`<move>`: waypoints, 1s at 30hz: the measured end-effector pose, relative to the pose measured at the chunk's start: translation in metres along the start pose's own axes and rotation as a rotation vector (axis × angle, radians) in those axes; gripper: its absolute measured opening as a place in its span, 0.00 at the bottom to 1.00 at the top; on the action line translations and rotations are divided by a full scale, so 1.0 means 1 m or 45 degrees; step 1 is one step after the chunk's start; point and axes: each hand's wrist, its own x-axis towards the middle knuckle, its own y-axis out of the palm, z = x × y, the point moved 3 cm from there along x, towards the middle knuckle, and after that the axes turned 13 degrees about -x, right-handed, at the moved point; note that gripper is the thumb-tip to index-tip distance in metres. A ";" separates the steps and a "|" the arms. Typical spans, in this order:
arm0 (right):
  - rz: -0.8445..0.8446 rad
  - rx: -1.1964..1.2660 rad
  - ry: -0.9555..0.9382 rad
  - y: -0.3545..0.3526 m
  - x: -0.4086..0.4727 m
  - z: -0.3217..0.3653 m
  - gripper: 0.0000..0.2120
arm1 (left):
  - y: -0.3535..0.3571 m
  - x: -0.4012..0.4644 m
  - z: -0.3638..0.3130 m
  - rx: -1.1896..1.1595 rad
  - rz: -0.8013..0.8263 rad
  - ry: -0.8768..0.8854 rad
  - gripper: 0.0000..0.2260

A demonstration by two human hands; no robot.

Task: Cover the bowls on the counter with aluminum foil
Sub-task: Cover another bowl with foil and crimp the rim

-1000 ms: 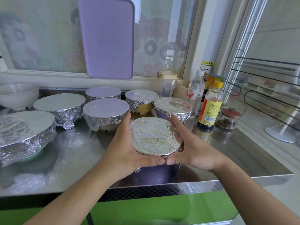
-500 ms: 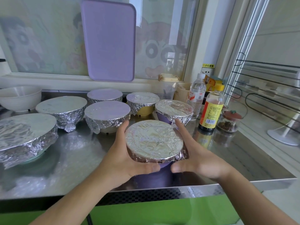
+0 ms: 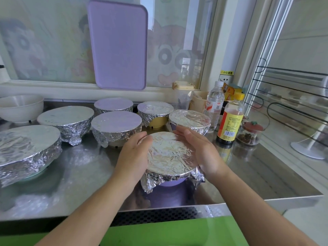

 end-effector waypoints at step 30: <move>-0.399 0.837 0.196 0.041 -0.036 -0.015 0.12 | 0.024 -0.057 -0.001 -0.408 -0.435 -0.063 0.18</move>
